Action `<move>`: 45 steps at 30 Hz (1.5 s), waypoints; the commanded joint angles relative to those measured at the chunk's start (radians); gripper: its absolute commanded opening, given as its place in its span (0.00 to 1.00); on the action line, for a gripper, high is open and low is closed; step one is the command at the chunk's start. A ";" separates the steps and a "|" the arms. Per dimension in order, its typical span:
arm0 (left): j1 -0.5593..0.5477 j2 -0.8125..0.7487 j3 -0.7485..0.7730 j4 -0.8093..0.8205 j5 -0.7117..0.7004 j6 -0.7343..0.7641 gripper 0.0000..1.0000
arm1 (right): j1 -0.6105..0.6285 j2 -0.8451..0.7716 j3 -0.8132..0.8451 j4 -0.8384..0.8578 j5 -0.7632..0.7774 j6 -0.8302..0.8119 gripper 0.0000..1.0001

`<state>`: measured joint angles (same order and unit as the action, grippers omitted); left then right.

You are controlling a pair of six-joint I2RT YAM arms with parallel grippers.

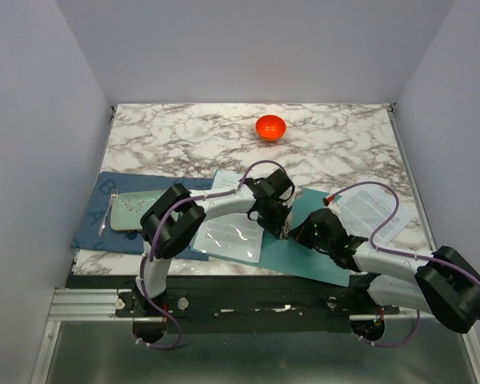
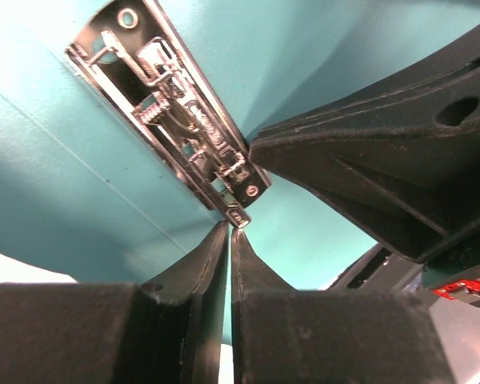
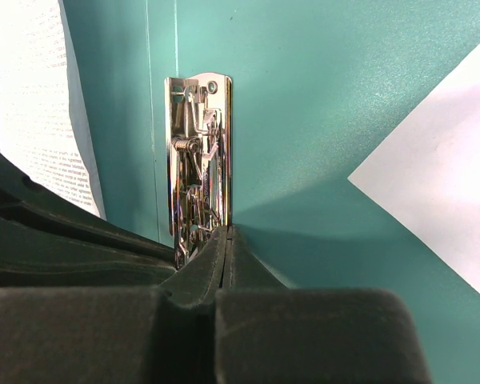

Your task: Put the files into the folder

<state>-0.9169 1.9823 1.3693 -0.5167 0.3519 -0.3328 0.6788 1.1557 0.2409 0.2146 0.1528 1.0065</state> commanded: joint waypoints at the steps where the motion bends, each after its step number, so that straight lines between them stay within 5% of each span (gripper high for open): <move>1: -0.002 -0.019 -0.007 0.012 -0.048 0.014 0.15 | -0.004 0.021 -0.038 -0.067 0.013 0.003 0.01; 22: 0.003 -0.065 0.002 0.018 -0.028 -0.002 0.27 | -0.004 0.047 -0.055 -0.046 0.008 0.015 0.01; 45: -0.008 0.027 0.047 0.003 -0.025 -0.008 0.21 | -0.004 0.042 -0.066 -0.044 0.007 0.017 0.01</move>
<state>-0.9169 1.9888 1.3884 -0.5117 0.3298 -0.3378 0.6788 1.1728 0.2176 0.2798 0.1516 1.0328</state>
